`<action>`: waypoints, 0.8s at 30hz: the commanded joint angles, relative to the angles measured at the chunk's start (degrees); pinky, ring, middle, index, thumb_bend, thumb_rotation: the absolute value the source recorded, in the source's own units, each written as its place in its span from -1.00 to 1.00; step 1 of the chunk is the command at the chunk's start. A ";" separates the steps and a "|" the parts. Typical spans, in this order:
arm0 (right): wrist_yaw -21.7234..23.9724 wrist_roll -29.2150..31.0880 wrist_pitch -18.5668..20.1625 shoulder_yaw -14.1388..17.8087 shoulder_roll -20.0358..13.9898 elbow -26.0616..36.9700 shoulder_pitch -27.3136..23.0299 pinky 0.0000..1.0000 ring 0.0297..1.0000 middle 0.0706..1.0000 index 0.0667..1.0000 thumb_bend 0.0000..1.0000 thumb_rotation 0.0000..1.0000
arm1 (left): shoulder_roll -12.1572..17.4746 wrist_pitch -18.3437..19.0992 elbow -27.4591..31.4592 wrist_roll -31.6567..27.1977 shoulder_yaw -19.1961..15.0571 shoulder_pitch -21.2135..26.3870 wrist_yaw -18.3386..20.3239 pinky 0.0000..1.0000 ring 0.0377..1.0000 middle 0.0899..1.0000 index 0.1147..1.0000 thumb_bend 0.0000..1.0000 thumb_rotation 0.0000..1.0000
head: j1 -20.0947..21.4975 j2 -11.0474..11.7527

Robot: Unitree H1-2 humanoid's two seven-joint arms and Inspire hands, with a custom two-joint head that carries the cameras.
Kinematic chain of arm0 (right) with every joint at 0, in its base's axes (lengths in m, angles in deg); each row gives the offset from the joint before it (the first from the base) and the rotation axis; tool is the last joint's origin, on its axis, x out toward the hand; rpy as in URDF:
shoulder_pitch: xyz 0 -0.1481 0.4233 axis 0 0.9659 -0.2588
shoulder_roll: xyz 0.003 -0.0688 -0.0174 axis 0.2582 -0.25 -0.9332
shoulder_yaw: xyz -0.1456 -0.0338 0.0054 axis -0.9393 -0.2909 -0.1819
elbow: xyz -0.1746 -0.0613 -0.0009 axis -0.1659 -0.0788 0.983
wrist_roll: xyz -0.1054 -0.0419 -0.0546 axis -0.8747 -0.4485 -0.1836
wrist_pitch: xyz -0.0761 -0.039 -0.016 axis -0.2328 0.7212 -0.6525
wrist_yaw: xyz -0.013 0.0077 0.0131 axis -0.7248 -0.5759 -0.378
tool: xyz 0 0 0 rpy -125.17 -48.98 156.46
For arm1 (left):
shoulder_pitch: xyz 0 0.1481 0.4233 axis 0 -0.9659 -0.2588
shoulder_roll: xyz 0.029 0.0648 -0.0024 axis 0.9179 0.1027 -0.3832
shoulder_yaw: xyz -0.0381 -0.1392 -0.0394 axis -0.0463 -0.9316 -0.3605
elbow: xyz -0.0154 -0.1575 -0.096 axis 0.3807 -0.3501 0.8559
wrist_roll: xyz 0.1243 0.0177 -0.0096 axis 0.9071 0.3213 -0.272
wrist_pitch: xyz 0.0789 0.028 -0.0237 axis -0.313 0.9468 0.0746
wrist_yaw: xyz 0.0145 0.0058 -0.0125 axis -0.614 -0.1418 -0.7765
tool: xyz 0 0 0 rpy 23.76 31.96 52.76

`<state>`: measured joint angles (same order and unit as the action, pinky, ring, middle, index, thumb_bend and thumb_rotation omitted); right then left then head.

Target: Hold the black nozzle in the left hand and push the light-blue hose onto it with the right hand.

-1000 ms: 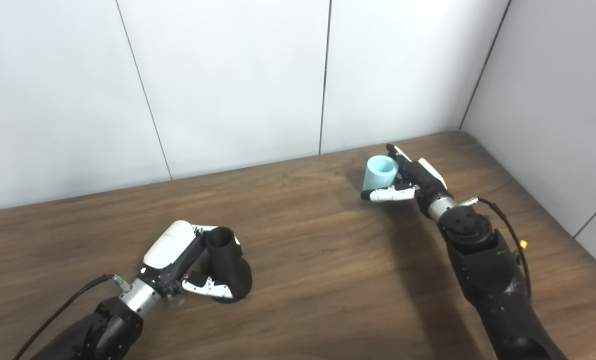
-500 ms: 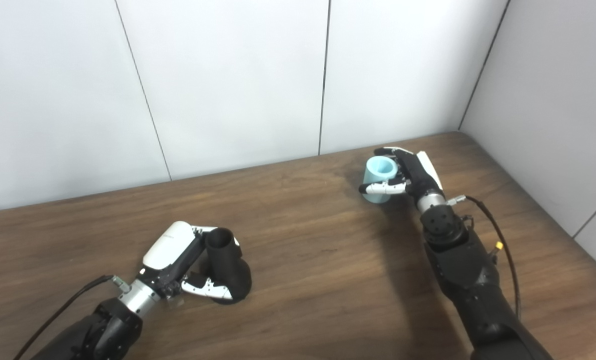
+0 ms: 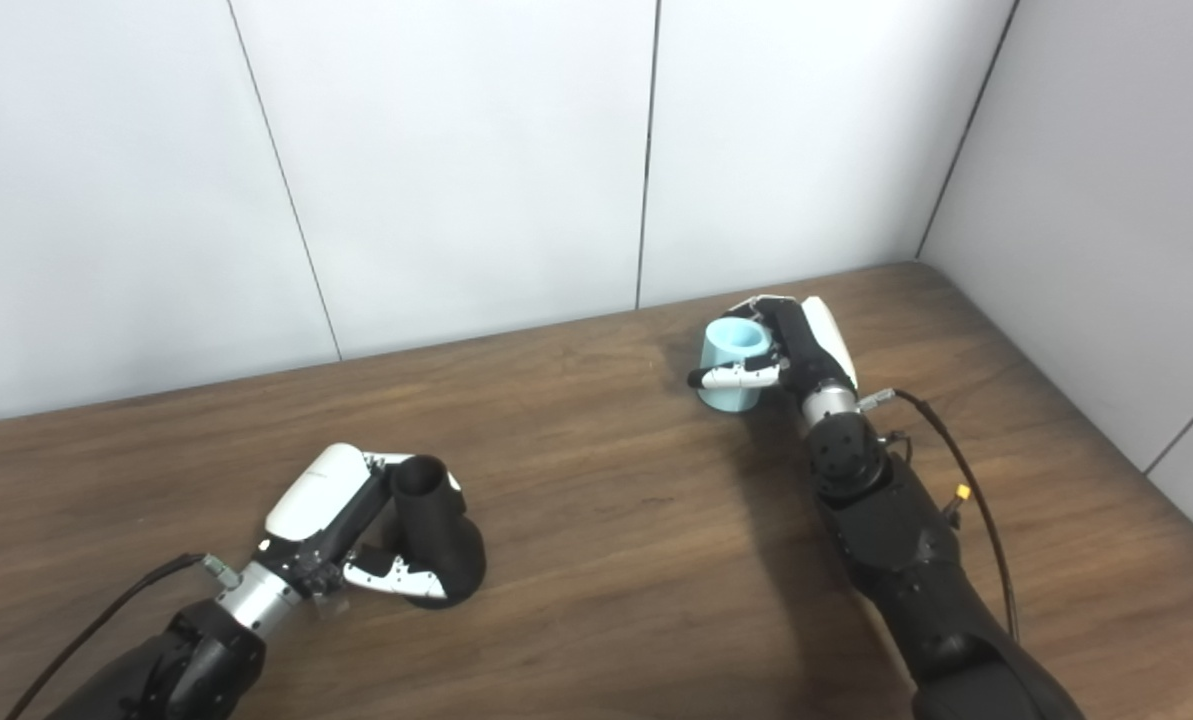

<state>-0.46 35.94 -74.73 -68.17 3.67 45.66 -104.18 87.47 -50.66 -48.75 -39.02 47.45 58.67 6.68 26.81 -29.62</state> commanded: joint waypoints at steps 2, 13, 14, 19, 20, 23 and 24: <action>1.45 -0.04 -0.18 -0.24 -0.54 3.27 0.43 -0.37 -0.31 -0.22 -0.03 0.06 -1.00 | 3.54 0.71 -4.69 3.26 3.40 -8.99 4.75 -0.22 -0.17 -0.17 -0.14 0.01 -1.00 | -0.78 -0.53; 8.47 2.88 9.04 0.36 2.00 29.26 0.28 -0.40 -0.33 -0.20 -0.08 0.06 -1.00 | 0.78 0.72 -5.37 5.07 2.31 -8.88 5.45 -0.22 -0.19 -0.16 -0.14 0.01 -1.00 | -5.94 -1.42; 9.36 3.52 10.46 0.32 2.78 31.97 -0.13 -0.39 -0.33 -0.19 -0.09 0.07 -1.00 | 0.42 0.72 -5.57 5.22 2.07 -8.87 5.66 -0.22 -0.19 -0.16 -0.14 0.01 -1.00 | -6.43 -1.47; 12.03 3.63 14.46 -1.10 4.87 40.86 -1.92 -0.36 -0.31 -0.16 -0.11 0.07 -0.99 | -0.74 0.74 -6.09 4.72 1.42 -8.89 6.41 -0.24 -0.19 -0.13 -0.15 0.01 -1.00 | -8.04 -1.75; 12.46 3.17 15.48 -1.47 5.16 42.25 -2.38 -0.35 -0.31 -0.15 -0.11 0.07 -0.99 | -0.89 0.73 -6.12 4.87 1.29 -8.92 6.59 -0.24 -0.19 -0.14 -0.15 0.01 -1.00 | -8.42 -1.82; 14.21 3.59 18.85 -2.33 6.41 46.55 -4.08 -0.38 -0.32 -0.13 -0.13 0.07 -0.99 | -1.34 0.72 -6.10 5.38 0.84 -9.06 6.98 -0.25 -0.19 -0.14 -0.15 0.01 -1.00 | -9.58 -2.10; 14.86 4.01 19.52 -2.59 6.70 47.63 -4.63 -0.40 -0.35 -0.14 -0.12 0.07 -0.99 | -1.52 0.73 -6.01 5.47 0.55 -9.16 7.31 -0.25 -0.19 -0.14 -0.15 0.01 -1.00 | -9.96 -2.21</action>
<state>13.73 39.45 -55.83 -71.10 10.64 89.58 -105.21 85.61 -50.66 -48.93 -37.40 44.78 58.30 8.90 16.88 -31.81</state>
